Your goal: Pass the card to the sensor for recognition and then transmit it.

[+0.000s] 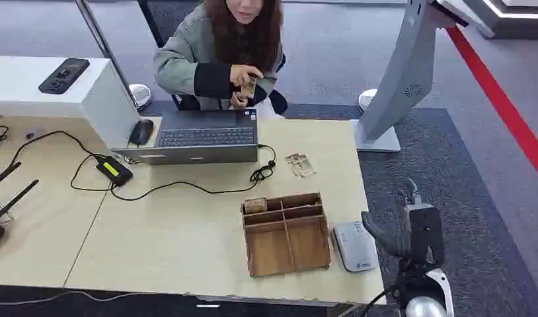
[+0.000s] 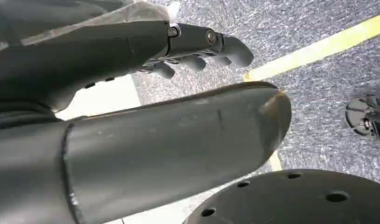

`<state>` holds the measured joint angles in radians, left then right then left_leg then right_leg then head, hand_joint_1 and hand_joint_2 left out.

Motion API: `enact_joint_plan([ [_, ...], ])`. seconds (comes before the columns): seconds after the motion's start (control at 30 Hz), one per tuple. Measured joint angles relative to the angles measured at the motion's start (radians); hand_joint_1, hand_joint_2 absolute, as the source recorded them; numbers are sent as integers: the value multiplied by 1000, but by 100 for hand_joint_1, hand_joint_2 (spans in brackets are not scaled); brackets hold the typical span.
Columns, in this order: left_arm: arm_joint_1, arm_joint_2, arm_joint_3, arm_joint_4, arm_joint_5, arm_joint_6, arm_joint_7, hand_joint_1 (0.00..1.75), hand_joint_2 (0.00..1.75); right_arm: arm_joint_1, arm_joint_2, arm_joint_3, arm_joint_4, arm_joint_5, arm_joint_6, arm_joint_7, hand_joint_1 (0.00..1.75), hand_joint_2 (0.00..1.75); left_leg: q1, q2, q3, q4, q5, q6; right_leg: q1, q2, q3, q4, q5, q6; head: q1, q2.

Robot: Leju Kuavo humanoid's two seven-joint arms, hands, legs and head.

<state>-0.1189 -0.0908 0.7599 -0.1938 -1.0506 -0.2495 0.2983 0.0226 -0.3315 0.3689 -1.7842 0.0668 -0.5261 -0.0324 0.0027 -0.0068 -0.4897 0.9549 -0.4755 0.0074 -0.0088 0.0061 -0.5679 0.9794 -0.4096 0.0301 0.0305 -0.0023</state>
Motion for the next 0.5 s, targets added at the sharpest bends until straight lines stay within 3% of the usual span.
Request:
enact_joint_plan([
  [0.3,0,0,0,0,-5,0,7,0,0,-1,-3,5,-1,8,-5,4,0,175,0,0,0,0,0,0,0,0,0,0,0,0,0,0],
  [0.5,0,0,0,0,-31,0,-1,0,0,-43,-10,14,-20,81,13,84,0,175,0,0,0,0,0,0,0,0,0,0,0,0,0,0],
])
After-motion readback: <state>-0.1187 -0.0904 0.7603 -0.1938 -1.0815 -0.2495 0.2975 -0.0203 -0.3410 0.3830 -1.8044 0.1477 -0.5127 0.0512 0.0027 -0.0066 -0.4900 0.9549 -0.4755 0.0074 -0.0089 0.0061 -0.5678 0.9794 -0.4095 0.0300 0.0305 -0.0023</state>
